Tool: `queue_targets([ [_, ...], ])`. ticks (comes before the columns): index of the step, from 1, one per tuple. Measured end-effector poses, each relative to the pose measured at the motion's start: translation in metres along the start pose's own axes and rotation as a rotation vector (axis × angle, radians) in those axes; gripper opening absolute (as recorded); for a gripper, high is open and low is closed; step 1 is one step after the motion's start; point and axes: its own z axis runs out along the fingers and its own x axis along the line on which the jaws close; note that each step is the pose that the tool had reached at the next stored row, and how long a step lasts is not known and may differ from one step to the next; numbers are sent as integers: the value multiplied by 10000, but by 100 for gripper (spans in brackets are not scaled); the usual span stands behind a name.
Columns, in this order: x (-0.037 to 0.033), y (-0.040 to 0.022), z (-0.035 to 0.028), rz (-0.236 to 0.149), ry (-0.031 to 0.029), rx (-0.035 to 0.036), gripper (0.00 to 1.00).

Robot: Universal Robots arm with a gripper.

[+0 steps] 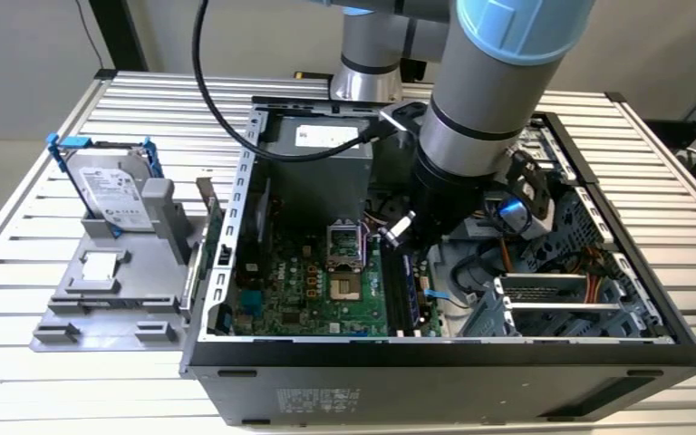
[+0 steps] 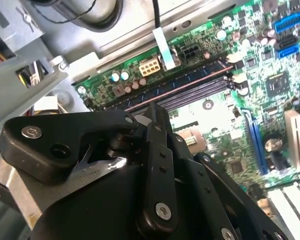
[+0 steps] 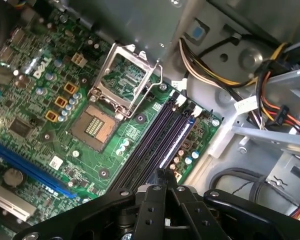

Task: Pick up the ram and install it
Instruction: 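Press down the ram until it locks into place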

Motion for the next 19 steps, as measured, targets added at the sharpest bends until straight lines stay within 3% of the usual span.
queue_targets([
  [4,-1,0,0,-576,-56,33,0],
  [13,-1,-1,0,-2081,-1,-13,0],
  [19,-2,-1,2,-3185,-55,24,0],
])
